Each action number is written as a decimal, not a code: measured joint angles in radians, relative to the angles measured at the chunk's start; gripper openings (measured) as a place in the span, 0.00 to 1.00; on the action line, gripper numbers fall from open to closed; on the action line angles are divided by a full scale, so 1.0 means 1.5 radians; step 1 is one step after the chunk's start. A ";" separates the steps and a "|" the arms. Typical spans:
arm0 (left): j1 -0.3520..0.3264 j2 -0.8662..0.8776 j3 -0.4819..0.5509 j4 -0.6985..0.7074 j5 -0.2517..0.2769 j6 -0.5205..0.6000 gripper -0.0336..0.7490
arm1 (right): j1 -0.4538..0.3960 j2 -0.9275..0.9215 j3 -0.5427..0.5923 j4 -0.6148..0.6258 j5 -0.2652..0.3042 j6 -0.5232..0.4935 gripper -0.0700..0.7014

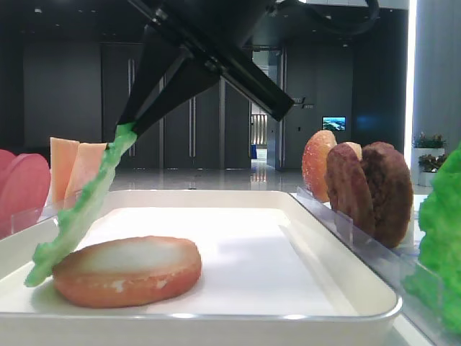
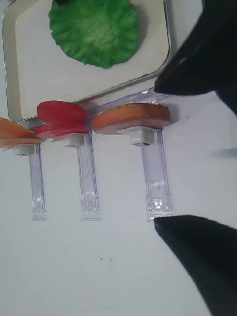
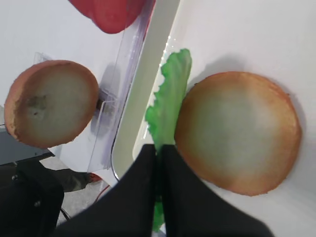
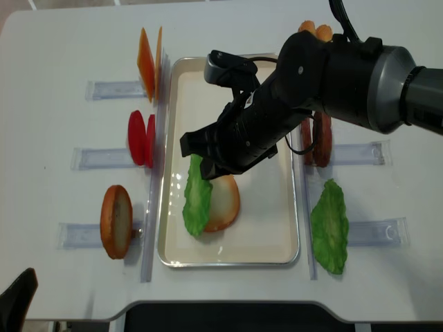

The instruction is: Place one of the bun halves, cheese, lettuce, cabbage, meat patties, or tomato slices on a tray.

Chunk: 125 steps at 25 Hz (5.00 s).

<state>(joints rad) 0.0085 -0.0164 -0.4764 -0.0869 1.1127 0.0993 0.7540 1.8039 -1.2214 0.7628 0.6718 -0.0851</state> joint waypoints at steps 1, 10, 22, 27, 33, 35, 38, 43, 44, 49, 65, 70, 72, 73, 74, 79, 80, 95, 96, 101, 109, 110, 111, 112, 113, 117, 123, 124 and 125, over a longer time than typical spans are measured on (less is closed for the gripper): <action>0.000 0.000 0.000 0.000 0.000 0.000 0.78 | -0.002 0.000 0.000 -0.005 0.000 0.001 0.10; 0.000 0.000 0.000 0.000 0.000 0.000 0.78 | -0.004 0.000 0.000 -0.123 0.010 0.085 0.10; 0.000 0.000 0.000 0.000 0.000 0.000 0.78 | -0.004 0.000 0.000 -0.165 0.017 0.108 0.10; 0.000 0.000 0.000 0.000 0.000 0.000 0.78 | -0.004 0.000 0.000 -0.172 0.018 0.118 0.12; 0.000 0.000 0.000 0.000 0.000 0.000 0.78 | -0.004 0.000 0.000 -0.182 0.023 0.124 0.33; 0.000 0.000 0.000 0.000 0.000 0.000 0.78 | -0.004 0.000 0.000 -0.182 0.023 0.125 0.44; 0.000 0.000 0.000 0.000 0.000 0.000 0.78 | -0.004 0.000 0.000 -0.188 0.024 0.135 0.54; 0.000 0.000 0.000 0.000 0.000 0.000 0.78 | -0.004 0.000 0.000 -0.243 0.034 0.201 0.64; 0.000 0.000 0.000 0.000 0.000 0.000 0.78 | -0.004 0.000 0.000 -0.248 0.038 0.210 0.66; 0.000 0.000 0.000 0.000 0.000 0.000 0.78 | -0.004 -0.004 0.000 -0.265 0.051 0.235 0.70; 0.000 0.000 0.000 0.000 0.000 0.000 0.78 | -0.004 -0.123 -0.052 -0.455 0.161 0.376 0.70; 0.000 0.000 0.000 0.000 0.000 0.000 0.78 | -0.006 -0.146 -0.056 -0.513 0.215 0.395 0.70; 0.000 0.000 0.000 0.000 0.000 0.000 0.78 | -0.013 -0.152 -0.056 -0.533 0.236 0.399 0.70; 0.000 0.000 0.000 0.000 0.000 0.000 0.78 | -0.021 -0.153 -0.056 -0.541 0.249 0.399 0.70; 0.000 0.000 0.000 0.000 0.000 0.000 0.78 | -0.028 -0.156 -0.056 -0.551 0.261 0.399 0.70; 0.000 0.000 0.000 0.000 0.000 0.000 0.78 | -0.093 -0.181 -0.056 -0.592 0.301 0.388 0.70; 0.000 0.000 0.000 0.000 0.000 0.000 0.78 | -0.109 -0.187 -0.056 -0.593 0.307 0.381 0.70; 0.000 0.000 0.000 0.000 0.000 0.000 0.78 | -0.346 -0.254 -0.056 -0.597 0.364 0.270 0.70; 0.000 0.000 0.000 0.000 0.000 0.000 0.78 | -0.359 -0.259 -0.056 -0.597 0.364 0.266 0.70; 0.000 0.000 0.000 0.000 0.000 0.000 0.78 | -0.411 -0.285 -0.056 -0.596 0.366 0.247 0.70; 0.000 0.000 0.000 0.000 0.000 0.000 0.78 | -0.418 -0.379 -0.005 -0.596 0.365 0.239 0.70; 0.000 0.000 0.000 0.000 0.000 0.000 0.78 | -0.418 -0.401 0.014 -0.596 0.365 0.238 0.70; 0.000 0.000 0.000 0.000 0.000 0.000 0.78 | -0.418 -0.421 0.033 -0.596 0.366 0.238 0.70; 0.000 0.000 0.000 0.000 0.000 0.000 0.78 | -0.418 -0.446 0.053 -0.596 0.366 0.238 0.70; 0.000 0.000 0.000 0.000 0.000 0.000 0.78 | -0.418 -0.472 0.070 -0.595 0.367 0.238 0.70; 0.000 0.000 0.000 0.000 0.000 0.000 0.78 | -0.418 -0.592 0.138 -0.567 0.367 0.236 0.70; 0.000 0.000 0.000 0.000 0.000 0.000 0.78 | -0.417 -0.796 0.232 -0.509 0.368 0.197 0.70; 0.000 0.000 0.000 0.000 0.000 0.000 0.78 | -0.417 -0.826 0.249 -0.509 0.368 0.191 0.70; 0.000 0.000 0.000 0.000 0.000 0.000 0.78 | -0.417 -0.851 0.265 -0.509 0.368 0.184 0.70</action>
<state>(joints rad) 0.0085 -0.0164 -0.4764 -0.0869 1.1127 0.0993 0.1280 0.5274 -0.8232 0.0000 1.2238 0.1905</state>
